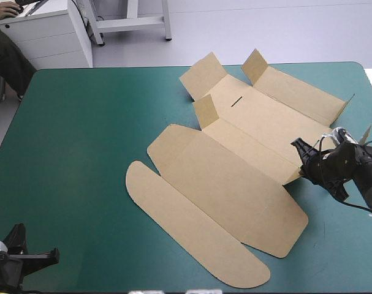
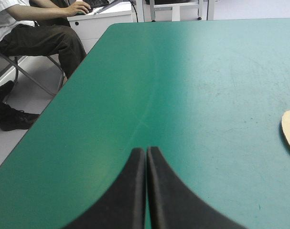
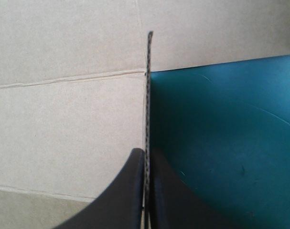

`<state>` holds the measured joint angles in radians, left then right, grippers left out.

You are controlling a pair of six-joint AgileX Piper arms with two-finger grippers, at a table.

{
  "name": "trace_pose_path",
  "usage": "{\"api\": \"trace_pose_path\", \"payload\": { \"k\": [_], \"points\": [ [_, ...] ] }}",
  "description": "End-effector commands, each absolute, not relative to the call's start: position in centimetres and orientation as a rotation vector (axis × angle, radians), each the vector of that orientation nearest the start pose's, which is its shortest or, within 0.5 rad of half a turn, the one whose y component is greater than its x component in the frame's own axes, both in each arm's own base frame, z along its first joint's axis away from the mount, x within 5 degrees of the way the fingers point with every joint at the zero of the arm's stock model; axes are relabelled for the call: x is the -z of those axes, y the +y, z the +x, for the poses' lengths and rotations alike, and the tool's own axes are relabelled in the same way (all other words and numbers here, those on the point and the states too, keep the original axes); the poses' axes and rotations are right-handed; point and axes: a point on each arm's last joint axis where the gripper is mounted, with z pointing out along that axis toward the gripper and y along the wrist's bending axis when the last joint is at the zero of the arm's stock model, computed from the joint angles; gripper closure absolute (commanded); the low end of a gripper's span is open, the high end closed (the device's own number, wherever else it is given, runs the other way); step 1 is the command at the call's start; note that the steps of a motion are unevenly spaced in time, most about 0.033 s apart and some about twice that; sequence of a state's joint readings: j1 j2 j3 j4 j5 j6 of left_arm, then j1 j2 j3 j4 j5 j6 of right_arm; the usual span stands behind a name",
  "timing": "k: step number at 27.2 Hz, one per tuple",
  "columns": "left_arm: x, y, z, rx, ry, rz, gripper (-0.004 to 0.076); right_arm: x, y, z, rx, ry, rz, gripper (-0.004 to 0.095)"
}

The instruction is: Fold the box

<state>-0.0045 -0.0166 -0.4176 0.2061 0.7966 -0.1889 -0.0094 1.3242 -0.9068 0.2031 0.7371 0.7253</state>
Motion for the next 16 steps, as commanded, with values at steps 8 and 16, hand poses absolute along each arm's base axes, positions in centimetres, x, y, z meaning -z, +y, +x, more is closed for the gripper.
{"api": "trace_pose_path", "payload": {
  "k": [8, 16],
  "points": [
    [-29.1, 1.3, 0.6, -0.086, 1.718, -0.128, 0.0734, -31.8, 0.8, 27.3, -0.327, 2.398, 0.401, 0.0926],
    [-29.1, 1.3, 0.6, -0.086, 1.718, -0.128, 0.0734, -32.9, 0.9, 28.0, -0.12, 2.37, -0.152, 0.0927]
  ]
}}
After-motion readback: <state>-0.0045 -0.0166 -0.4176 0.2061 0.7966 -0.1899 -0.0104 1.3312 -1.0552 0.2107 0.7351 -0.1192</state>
